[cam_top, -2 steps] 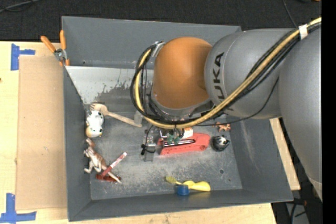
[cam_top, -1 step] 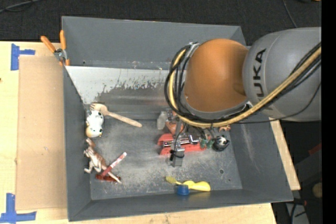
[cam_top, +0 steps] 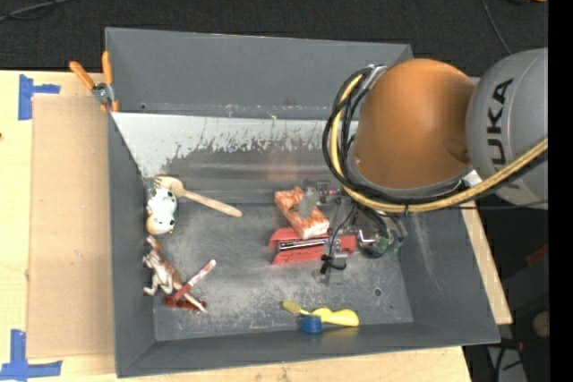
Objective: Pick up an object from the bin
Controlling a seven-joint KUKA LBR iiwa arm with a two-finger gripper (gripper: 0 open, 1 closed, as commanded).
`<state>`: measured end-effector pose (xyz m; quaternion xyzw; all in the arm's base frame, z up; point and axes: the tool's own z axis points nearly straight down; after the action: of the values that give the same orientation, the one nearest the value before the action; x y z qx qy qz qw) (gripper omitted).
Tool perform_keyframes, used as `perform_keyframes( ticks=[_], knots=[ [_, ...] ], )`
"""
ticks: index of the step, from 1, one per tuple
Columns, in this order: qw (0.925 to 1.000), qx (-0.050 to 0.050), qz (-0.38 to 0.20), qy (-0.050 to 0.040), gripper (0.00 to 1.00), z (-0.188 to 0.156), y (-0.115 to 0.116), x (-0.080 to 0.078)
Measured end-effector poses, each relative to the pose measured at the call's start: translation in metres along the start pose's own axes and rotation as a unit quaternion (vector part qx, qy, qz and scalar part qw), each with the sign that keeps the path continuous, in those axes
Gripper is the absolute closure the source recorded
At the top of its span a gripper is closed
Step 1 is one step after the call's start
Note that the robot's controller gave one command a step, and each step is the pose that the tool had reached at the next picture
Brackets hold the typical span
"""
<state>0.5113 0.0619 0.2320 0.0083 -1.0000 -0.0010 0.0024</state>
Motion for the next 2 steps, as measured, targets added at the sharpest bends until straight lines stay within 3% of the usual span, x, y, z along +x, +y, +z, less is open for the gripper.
perform_keyframes(
  ticks=[1, 2],
  knots=[
    [0.9992, 0.000, -0.040, -0.0018, 0.00, 0.058, -0.002, -0.005],
    [0.9991, 0.000, -0.042, -0.0031, 0.00, 0.127, -0.009, 0.003]
  ],
)
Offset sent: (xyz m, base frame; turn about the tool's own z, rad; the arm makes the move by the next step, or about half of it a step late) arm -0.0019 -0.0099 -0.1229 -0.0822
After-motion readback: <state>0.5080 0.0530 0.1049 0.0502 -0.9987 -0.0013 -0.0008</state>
